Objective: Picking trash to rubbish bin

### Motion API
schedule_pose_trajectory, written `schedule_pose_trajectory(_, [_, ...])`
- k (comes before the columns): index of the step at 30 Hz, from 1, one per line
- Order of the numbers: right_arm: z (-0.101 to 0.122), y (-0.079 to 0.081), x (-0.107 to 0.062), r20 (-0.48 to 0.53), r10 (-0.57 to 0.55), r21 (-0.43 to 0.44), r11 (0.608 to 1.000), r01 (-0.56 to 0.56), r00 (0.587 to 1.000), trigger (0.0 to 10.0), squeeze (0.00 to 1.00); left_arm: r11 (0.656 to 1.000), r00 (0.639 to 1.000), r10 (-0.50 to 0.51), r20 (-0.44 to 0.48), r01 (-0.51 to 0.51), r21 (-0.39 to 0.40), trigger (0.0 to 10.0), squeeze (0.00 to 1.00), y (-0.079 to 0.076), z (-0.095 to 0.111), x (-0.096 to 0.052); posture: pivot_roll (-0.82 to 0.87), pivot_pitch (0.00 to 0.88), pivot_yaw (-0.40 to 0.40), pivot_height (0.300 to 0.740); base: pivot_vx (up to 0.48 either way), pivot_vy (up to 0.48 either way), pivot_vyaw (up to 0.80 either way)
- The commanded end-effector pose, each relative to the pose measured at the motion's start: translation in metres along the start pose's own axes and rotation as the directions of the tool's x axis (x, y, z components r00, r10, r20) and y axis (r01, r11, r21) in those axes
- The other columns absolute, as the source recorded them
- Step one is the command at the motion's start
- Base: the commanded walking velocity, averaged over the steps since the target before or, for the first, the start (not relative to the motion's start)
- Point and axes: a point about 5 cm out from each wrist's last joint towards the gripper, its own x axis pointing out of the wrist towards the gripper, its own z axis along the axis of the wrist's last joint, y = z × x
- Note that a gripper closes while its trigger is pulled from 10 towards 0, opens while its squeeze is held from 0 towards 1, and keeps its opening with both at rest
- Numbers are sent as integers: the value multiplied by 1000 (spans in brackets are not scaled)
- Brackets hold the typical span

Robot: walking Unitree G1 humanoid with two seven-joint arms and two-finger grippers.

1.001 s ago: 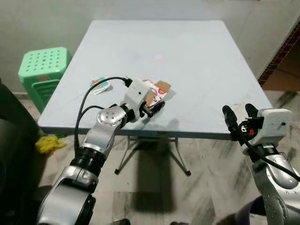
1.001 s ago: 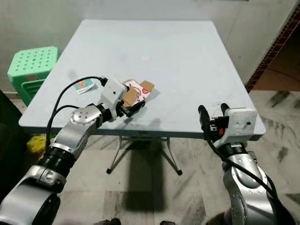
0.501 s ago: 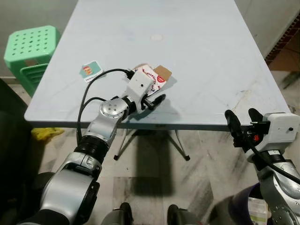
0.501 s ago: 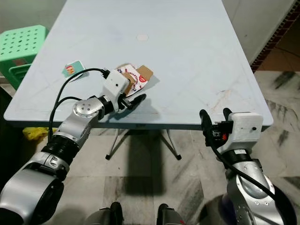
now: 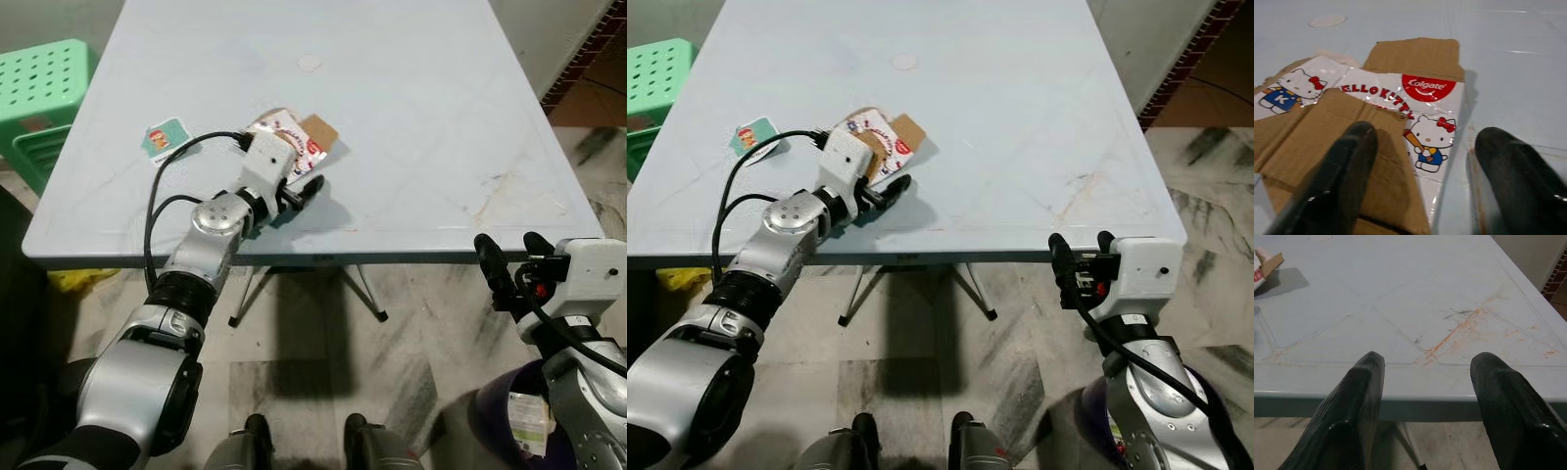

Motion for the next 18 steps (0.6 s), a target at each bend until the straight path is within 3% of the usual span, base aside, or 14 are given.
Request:
schedule_pose_trajectory(1, [7, -4, -5, 15, -14, -14, 1000, 14, 1000, 10000, 0, 998, 981, 5, -192, -18, -63, 0, 0, -2, -47, -14, -189, 376, -28, 740, 0, 0, 0])
schedule_pose_trajectory(18, [11, -6, 1, 19, -5, -6, 1000, 5, 1000, 10000, 0, 998, 986, 27, -163, -38, -60, 0, 0, 6, -38, -14, -177, 372, -50, 740, 0, 0, 0])
